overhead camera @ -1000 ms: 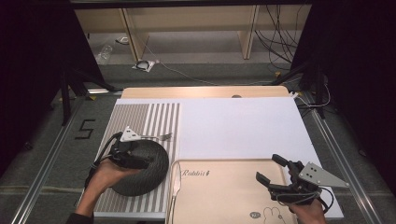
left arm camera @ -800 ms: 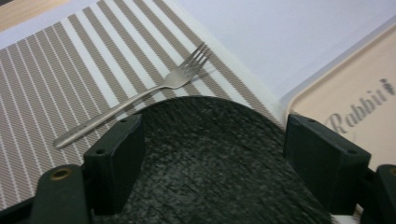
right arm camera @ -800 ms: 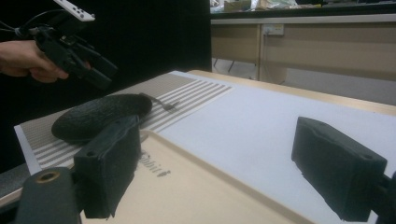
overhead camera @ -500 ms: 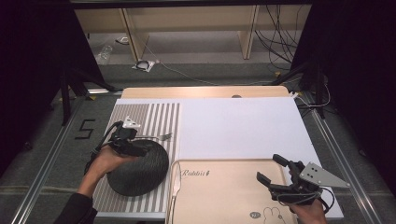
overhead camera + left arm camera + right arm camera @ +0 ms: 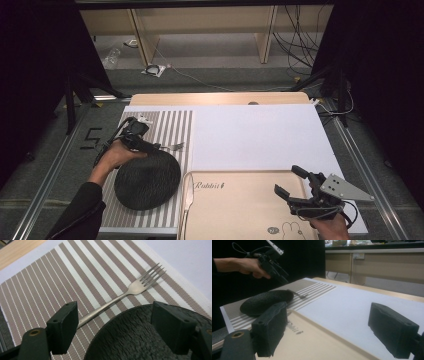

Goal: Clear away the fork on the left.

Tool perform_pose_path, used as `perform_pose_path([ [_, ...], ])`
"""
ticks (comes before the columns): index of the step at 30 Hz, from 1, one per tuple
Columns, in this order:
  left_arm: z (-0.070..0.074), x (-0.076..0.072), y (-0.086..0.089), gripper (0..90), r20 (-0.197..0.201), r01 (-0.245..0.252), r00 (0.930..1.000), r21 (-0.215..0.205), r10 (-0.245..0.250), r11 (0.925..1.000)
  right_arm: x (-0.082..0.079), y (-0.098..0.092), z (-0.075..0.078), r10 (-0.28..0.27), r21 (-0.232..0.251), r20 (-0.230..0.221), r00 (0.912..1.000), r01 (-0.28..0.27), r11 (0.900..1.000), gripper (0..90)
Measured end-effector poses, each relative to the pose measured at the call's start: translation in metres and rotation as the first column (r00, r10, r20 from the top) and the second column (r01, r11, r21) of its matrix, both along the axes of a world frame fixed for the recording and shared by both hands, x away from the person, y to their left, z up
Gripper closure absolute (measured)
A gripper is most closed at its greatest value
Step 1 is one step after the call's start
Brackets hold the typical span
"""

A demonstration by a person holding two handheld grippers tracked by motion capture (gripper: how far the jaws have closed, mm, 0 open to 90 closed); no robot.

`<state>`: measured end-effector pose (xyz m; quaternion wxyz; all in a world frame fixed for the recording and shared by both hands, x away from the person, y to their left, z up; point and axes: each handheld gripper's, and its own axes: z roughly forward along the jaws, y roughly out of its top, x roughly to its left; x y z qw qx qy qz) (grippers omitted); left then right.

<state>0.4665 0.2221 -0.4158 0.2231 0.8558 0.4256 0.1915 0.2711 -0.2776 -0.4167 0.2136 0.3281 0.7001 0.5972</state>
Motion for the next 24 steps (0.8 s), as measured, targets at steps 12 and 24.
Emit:
perform_pose_path([
  [12,-0.012,0.028,0.002,23.2,-0.05,0.014,0.9987,0.044,-0.012,0.9989,0.001,-0.001,0.0,0.0,-0.006,0.002,1.0,0.0,1.0,16.6],
  [24,-0.025,0.05,0.002,23.6,-0.121,0.015,0.9926,0.079,-0.006,0.9968,0.001,0.0,-0.001,0.005,-0.006,0.001,1.0,-0.005,1.0,16.7],
])
